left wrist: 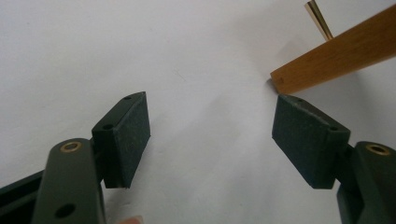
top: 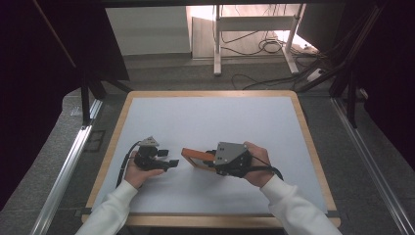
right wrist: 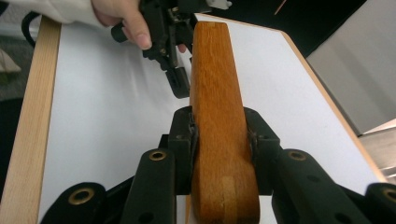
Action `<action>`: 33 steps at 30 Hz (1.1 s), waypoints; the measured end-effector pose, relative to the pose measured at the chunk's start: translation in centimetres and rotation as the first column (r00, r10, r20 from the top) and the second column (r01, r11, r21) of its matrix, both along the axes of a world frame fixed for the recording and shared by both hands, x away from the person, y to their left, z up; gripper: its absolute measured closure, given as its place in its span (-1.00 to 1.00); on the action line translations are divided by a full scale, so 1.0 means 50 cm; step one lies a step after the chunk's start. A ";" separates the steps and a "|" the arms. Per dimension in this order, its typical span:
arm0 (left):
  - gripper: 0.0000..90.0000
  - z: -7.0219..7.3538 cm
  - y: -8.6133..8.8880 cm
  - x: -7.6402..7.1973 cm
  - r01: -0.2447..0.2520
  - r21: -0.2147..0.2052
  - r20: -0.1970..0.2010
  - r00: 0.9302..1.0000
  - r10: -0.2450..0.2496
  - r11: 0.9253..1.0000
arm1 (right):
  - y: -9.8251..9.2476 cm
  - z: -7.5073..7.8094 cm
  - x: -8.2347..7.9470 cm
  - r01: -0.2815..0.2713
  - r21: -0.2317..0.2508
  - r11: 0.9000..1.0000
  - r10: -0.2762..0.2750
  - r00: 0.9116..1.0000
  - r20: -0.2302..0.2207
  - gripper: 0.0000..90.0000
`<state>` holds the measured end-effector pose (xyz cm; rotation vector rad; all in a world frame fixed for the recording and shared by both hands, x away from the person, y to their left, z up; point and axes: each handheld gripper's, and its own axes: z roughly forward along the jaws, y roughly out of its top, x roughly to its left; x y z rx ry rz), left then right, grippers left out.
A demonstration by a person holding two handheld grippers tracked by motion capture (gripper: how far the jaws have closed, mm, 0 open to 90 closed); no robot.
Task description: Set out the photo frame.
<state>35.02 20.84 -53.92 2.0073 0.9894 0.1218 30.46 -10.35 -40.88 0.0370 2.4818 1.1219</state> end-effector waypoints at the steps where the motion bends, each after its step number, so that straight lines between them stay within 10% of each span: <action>1: -0.39 0.000 0.000 0.000 0.001 0.001 0.001 1.000 -0.001 1.000 | -0.003 0.000 0.007 0.011 0.010 1.000 -0.011 1.000 -0.014 0.53; 15: -0.40 -0.002 -0.003 -0.001 0.005 0.014 0.001 1.000 -0.005 1.000 | -0.035 0.000 0.090 0.145 0.046 0.988 -0.142 0.988 -0.062 0.37; 26: -0.40 -0.003 -0.006 -0.001 0.010 0.019 0.001 1.000 -0.010 1.000 | -0.057 0.000 0.149 0.289 0.073 0.955 -0.284 0.957 -0.063 0.26; 33: -0.41 -0.004 -0.008 -0.001 0.011 0.025 0.001 1.000 -0.011 1.000 | -0.057 -0.006 0.162 0.301 0.072 0.951 -0.295 0.952 -0.076 0.20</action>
